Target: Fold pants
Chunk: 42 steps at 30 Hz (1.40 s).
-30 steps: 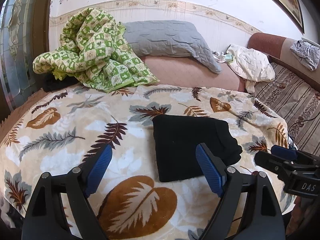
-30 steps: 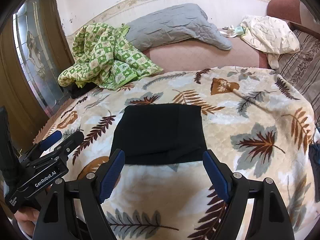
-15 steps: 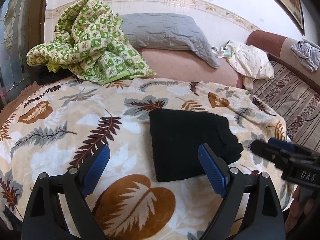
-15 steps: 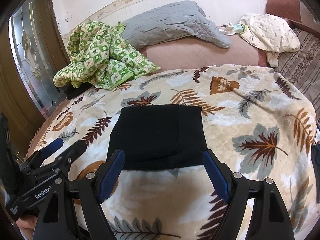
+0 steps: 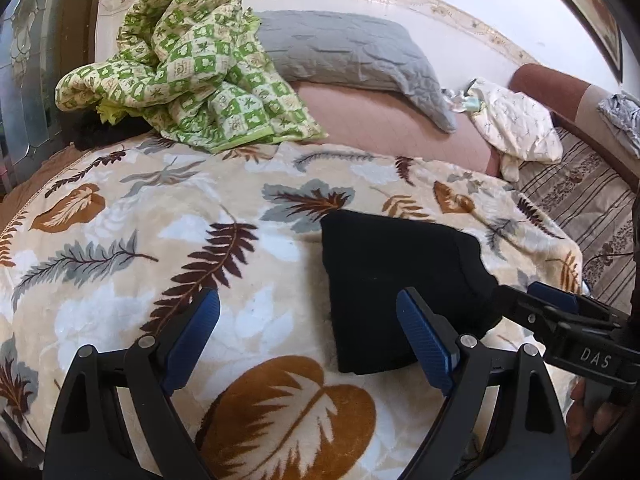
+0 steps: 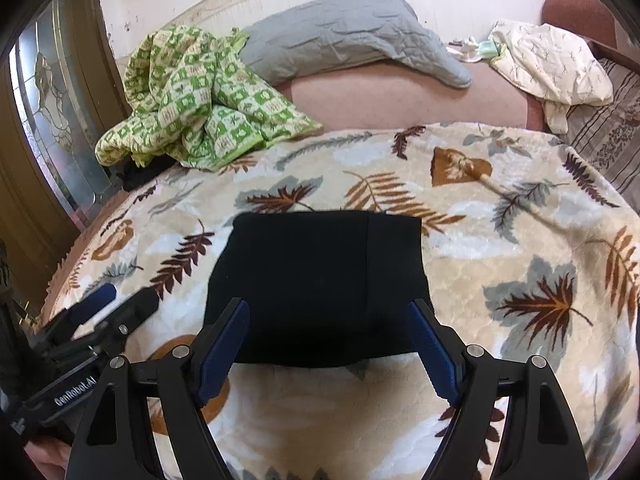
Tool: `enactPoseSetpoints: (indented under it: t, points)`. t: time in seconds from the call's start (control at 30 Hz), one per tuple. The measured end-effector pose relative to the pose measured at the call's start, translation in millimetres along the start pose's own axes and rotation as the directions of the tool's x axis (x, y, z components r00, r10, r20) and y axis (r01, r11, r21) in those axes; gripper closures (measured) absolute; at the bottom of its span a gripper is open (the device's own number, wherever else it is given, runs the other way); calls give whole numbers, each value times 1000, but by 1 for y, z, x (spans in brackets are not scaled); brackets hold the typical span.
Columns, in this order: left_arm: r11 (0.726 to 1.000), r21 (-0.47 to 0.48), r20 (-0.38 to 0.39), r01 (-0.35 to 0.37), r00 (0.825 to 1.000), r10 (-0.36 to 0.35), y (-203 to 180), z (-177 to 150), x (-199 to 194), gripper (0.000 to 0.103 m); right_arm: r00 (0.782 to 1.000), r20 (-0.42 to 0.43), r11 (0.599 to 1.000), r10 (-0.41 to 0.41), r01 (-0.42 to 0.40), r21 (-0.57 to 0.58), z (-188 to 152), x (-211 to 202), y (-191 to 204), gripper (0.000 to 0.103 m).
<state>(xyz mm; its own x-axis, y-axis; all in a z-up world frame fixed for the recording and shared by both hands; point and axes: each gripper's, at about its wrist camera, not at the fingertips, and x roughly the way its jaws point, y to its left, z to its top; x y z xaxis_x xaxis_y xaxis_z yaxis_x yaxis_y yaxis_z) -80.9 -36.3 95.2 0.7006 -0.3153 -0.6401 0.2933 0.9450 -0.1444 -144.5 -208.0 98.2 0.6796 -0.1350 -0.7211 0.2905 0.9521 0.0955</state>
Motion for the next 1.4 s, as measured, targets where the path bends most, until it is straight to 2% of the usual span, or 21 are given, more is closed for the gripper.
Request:
enactPoseSetpoints:
  t: [0.17, 0.3, 0.4, 0.53, 0.7, 0.77, 0.87, 0.97, 1.17, 1.4]
  points:
    - [1000, -14, -23, 12, 1000, -13, 1, 1, 8, 12, 1000, -27, 1000, -1, 1, 15, -4, 12, -12, 21]
    - [997, -52, -68, 53, 996, -56, 4, 2, 17, 12, 1000, -23, 999, 0, 1, 46, -2, 15, -28, 21]
    - [993, -78, -102, 92, 990, -100, 4, 8, 24, 12, 1000, -29, 999, -1, 2, 51, 2, 20, -37, 21]
    - [991, -61, -134, 122, 983, -130, -3, 21, 31, 12, 999, -49, 1000, -4, 5, 12, 12, 30, -45, 21]
    - [984, -42, -199, 170, 964, -175, -12, 30, 50, 12, 998, -60, 1000, -11, 10, -11, 23, 41, -55, 21]
    - [984, -43, -202, 171, 963, -176, -14, 31, 56, 12, 998, -61, 1000, -16, 14, -24, 25, 45, -56, 21]
    - [976, -91, -198, 199, 957, -214, -12, 28, 66, 12, 998, -55, 999, -17, 15, -29, 27, 49, -58, 21]
    - [974, -137, -202, 179, 958, -205, -7, 24, 75, 12, 996, -59, 997, -61, 58, -51, 27, 49, -58, 21]
    - [974, -140, -202, 180, 957, -206, -9, 25, 81, 12, 994, -6, 988, -110, 109, -113, 34, 35, -54, 19]
    - [974, -110, -199, 196, 956, -215, -16, 24, 82, 12, 1000, -28, 998, -4, 3, -57, 34, 44, -60, 19]
